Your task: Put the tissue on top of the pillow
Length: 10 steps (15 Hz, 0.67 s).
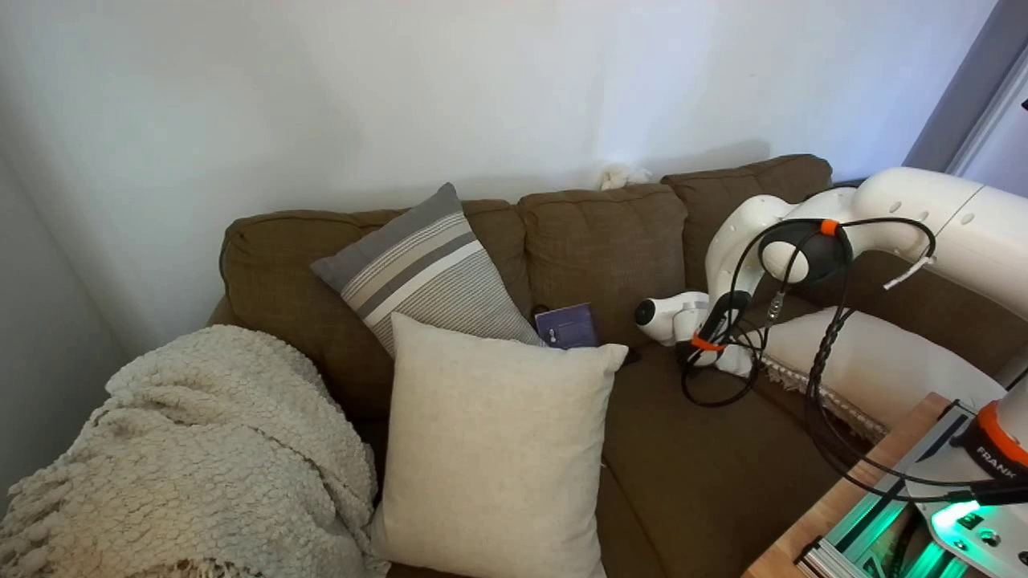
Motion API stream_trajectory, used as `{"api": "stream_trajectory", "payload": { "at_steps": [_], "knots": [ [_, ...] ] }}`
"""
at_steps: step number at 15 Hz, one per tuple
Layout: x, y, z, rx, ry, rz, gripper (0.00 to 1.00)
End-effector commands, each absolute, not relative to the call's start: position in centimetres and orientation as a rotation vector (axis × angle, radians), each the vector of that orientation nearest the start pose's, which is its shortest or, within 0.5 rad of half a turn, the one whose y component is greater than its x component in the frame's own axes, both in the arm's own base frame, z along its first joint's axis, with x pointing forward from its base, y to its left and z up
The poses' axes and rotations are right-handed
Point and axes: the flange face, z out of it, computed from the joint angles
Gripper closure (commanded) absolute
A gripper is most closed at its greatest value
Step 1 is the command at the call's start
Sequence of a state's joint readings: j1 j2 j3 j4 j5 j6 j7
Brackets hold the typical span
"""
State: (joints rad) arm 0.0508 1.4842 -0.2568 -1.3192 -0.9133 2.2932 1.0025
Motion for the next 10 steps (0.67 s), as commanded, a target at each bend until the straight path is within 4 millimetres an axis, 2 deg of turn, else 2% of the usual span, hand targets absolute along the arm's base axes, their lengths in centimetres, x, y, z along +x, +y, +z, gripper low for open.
{"api": "stream_trajectory", "payload": {
  "at_steps": [1, 3, 7, 9, 10],
  "knots": [
    [56.3, -13.8, -17.1, 2.231, -0.239, -0.159, 0.85],
    [56.5, -13.4, -17.2, 2.253, -0.232, -0.152, 0.98],
    [57.4, -11.9, -17.2, 2.336, -0.223, -0.128, 0.96],
    [57.8, -10.1, -15.2, 2.392, -0.218, -0.075, 0.98],
    [57.7, -9.1, -13.5, 2.405, -0.209, -0.031, 0.96]
  ]
}}
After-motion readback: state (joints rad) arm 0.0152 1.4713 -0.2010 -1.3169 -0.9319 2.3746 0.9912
